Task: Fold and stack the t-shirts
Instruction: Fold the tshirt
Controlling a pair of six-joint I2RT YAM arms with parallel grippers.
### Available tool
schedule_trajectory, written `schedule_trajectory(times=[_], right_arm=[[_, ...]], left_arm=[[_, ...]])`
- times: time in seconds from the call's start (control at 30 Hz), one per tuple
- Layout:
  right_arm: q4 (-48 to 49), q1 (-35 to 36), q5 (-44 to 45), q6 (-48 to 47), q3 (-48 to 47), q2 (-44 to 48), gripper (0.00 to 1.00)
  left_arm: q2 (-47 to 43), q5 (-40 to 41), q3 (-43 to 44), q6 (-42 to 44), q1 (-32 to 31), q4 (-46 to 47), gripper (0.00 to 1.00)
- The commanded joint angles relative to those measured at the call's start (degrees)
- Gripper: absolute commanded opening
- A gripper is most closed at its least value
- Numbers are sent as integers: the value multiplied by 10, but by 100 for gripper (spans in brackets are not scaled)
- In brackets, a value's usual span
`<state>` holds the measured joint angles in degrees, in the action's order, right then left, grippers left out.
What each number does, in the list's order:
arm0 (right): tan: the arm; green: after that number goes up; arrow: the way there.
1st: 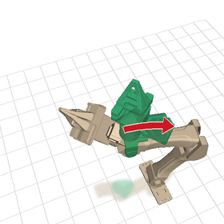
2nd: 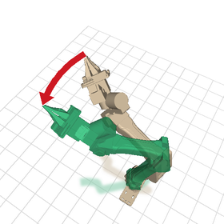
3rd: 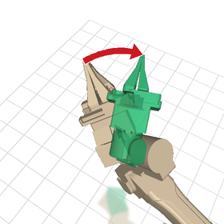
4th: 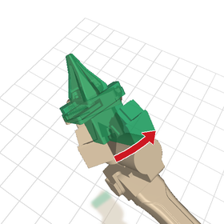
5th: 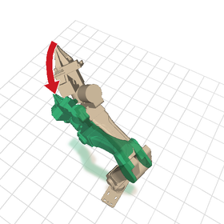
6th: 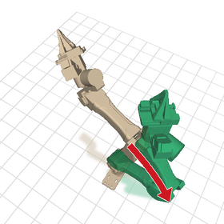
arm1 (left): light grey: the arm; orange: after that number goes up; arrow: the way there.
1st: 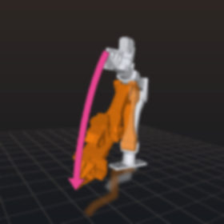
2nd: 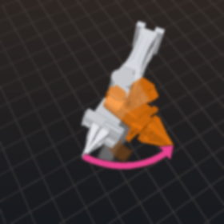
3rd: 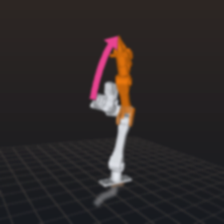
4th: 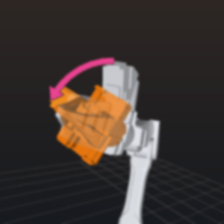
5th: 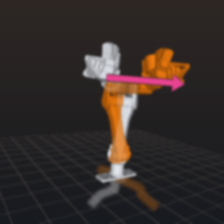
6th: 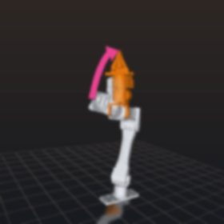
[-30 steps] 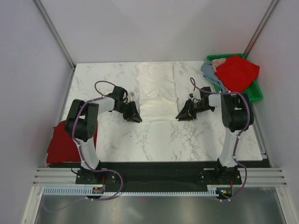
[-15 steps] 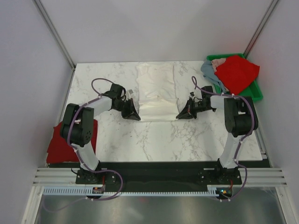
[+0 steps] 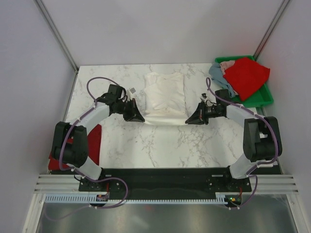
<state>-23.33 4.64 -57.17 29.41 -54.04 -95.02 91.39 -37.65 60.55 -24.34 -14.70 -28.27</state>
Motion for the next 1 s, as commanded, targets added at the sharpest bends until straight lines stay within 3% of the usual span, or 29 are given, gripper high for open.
schedule_trajectory(times=[0.0,0.67,0.8,0.97], right_arm=[[-1,-4,-22,6,2,34,0],[8,-6,-19,13,-47,75,0],[30,-10,-14,21,-59,51,0],[59,-17,-2,20,-147,-20,0]], left_arm=[[-37,-12,10,24,3,-10,2],[-48,-5,70,30,3,-10,2],[-27,1,84,37,4,-2,2],[36,23,154,65,5,3,2]])
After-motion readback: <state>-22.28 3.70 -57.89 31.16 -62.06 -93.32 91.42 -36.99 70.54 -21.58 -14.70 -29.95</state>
